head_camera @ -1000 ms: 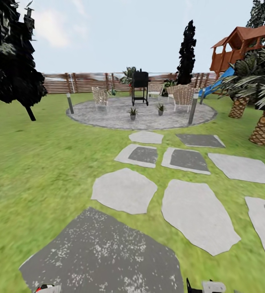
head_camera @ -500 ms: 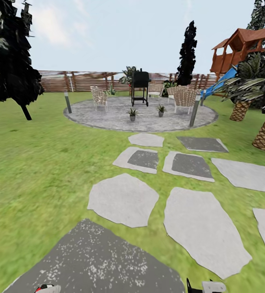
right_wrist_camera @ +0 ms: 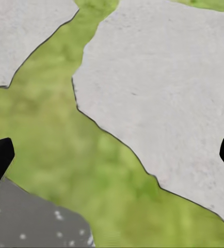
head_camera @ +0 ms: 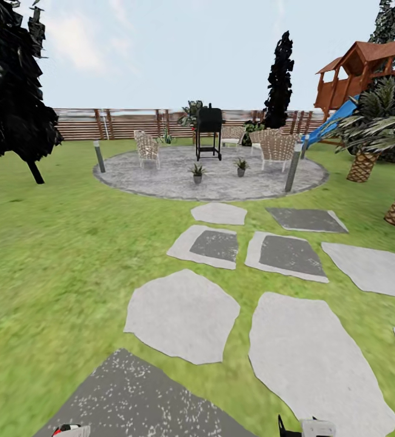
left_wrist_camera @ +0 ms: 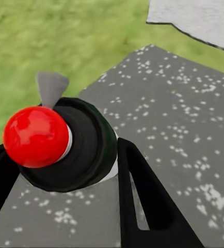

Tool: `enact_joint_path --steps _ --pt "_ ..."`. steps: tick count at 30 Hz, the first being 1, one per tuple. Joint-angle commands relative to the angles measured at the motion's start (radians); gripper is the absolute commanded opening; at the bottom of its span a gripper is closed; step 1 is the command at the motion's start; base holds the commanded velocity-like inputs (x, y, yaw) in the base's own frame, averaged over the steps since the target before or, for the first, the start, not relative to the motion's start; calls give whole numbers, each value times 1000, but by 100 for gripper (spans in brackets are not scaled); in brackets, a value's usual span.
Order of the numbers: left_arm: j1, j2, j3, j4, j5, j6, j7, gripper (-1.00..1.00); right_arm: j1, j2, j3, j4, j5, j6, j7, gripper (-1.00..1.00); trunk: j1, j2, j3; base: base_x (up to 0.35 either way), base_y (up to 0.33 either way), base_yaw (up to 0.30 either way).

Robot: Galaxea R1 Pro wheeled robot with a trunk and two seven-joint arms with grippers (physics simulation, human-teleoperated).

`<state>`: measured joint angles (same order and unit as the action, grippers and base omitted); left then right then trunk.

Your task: Pick up the pesticide atomizer in the garden and spray insectifuge to fully cover both potted plants in the garden.

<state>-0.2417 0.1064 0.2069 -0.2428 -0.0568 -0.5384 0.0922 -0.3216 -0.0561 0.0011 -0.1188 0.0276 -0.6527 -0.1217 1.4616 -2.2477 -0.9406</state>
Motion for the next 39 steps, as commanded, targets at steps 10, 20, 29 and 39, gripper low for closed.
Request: enact_joint_path --steps 10,20,29,39 --pt "-1 0 0 0 -6 -3 6 -100 -1 0 0 1 3 -2 -4 100 0 0 -1 337 0 0" --pt "-1 0 0 0 -6 -3 6 -100 -1 0 0 1 3 -2 -4 100 0 0 -1 337 0 0" --pt "-1 1 1 1 -6 -3 6 -100 -1 0 0 1 3 -2 -4 100 0 0 -1 337 0 0" --pt "-1 1 2 0 -6 -3 6 -100 -1 1 0 1 3 -2 -4 100 0 0 -1 337 0 0"
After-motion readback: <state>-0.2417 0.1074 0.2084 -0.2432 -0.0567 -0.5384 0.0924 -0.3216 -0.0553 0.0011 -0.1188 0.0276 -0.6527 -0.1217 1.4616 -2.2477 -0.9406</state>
